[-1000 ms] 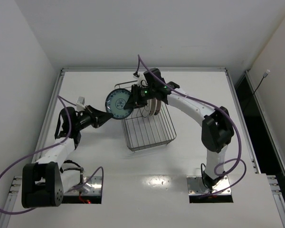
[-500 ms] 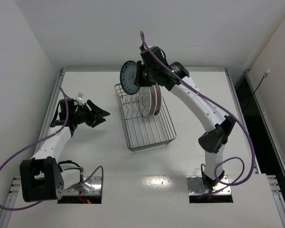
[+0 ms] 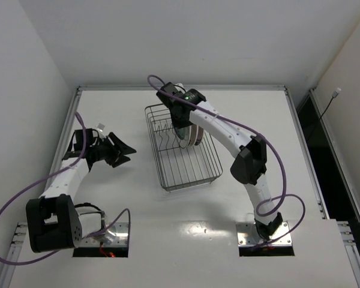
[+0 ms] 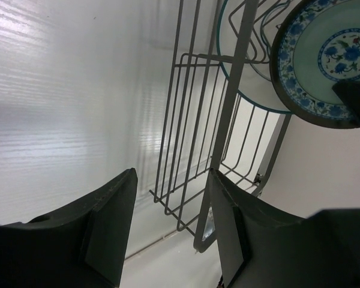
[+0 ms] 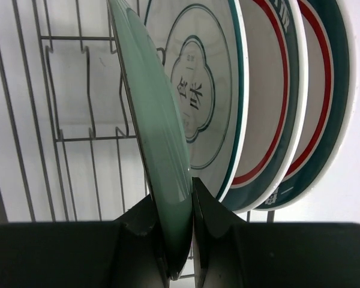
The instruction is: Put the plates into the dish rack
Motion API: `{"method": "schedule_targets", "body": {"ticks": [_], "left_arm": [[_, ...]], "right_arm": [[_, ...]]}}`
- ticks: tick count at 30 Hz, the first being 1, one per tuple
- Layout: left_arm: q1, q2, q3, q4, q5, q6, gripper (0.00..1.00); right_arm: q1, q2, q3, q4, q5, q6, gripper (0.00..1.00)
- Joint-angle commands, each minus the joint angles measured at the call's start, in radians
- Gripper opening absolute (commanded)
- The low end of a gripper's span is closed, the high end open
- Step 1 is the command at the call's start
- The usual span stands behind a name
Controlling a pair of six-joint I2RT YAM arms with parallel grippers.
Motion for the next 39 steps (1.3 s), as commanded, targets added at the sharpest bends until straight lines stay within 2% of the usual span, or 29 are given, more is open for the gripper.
{"method": "schedule_targets", "body": {"ticks": [1,16,20,23,24,27,31,35,39], "left_arm": [[0.012,0.011,0.036,-0.015,0.001,0.025,0.48],[0.012,0.021,0.046,-0.035,0.001,0.043,0.48],[0.012,0.039,0.046,-0.026,0.001,0.043,0.48],[0.021,0.039,0.046,-0.026,0.001,0.043,0.48],[0.021,0.048,0.046,-0.026,0.011,0.052,0.48],[0.021,0.057,0.046,-0.026,0.011,0.062,0.48],[0.03,0.068,0.046,-0.026,0.02,0.071,0.48],[0.039,0.068,0.046,-0.026,0.02,0.08,0.48],[0.039,0.068,0.056,-0.026,0.02,0.08,0.48]], "right_arm": [[-0.005,-0.012,0.009,0.021,0.073,-0.024,0.0],[-0.014,0.12,0.015,0.049,0.039,-0.024,0.02],[-0.023,0.154,0.015,0.049,-0.031,-0.001,0.13],[-0.023,0.154,0.015,0.049,-0.04,-0.001,0.16],[-0.023,0.154,0.015,0.049,-0.049,-0.001,0.22],[-0.023,0.129,0.024,0.049,-0.06,-0.001,0.29],[-0.023,0.086,0.062,0.029,-0.083,-0.001,0.44],[-0.023,0.031,0.146,-0.008,-0.121,-0.001,0.52],[-0.023,-0.078,0.122,0.046,-0.29,0.008,0.57]]}}
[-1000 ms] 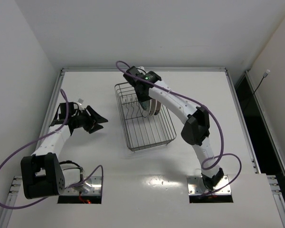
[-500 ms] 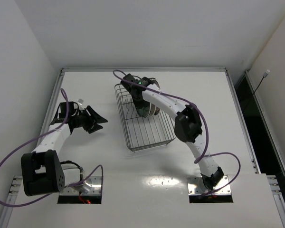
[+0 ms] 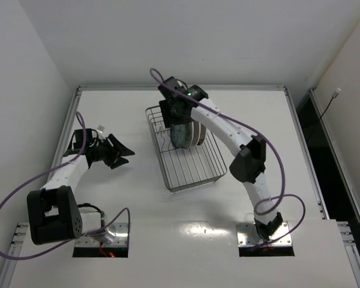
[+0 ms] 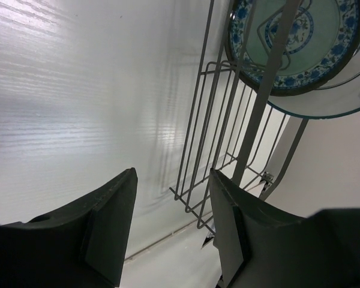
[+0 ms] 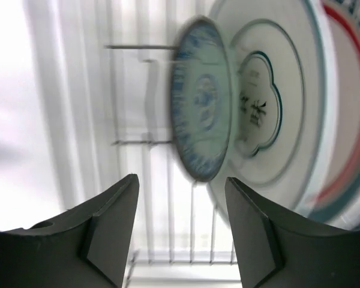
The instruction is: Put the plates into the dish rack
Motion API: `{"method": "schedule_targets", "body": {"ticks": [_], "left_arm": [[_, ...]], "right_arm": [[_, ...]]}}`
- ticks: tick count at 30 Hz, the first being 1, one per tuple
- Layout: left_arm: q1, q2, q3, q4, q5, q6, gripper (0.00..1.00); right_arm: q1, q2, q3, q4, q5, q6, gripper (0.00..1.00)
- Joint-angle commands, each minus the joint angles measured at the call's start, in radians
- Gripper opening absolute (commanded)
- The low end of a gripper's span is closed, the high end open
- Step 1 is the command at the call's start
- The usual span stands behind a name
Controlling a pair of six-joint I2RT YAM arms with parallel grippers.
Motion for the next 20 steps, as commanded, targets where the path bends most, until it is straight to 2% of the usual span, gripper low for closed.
{"method": "schedule_targets", "body": {"ticks": [1,3,8,9,13,16,20], "left_arm": [[0.012,-0.002,0.041,0.008,0.018,0.019,0.48],[0.012,-0.002,0.041,0.008,0.018,0.019,0.48],[0.012,-0.002,0.051,0.028,0.018,0.001,0.48],[0.012,-0.002,0.051,0.028,0.004,0.001,0.48],[0.021,-0.002,0.06,0.028,-0.043,0.01,0.48],[0.021,-0.002,0.06,0.019,-0.08,-0.001,0.48],[0.021,-0.002,0.075,0.028,-0.114,-0.01,0.48]], "right_arm": [[-0.015,-0.21,0.022,0.082,-0.166,0.009,0.57],[-0.029,-0.274,-0.042,0.133,-0.258,0.009,0.57],[-0.114,-0.46,-0.231,0.149,-0.26,0.046,0.62],[-0.133,-0.504,-0.259,0.137,-0.26,0.046,0.69],[-0.211,-0.551,-0.368,0.057,-0.3,-0.009,0.82],[-0.239,-0.578,-0.421,-0.027,-0.233,-0.029,0.86],[-0.29,-0.693,-0.576,0.006,-0.148,-0.02,0.89]]}}
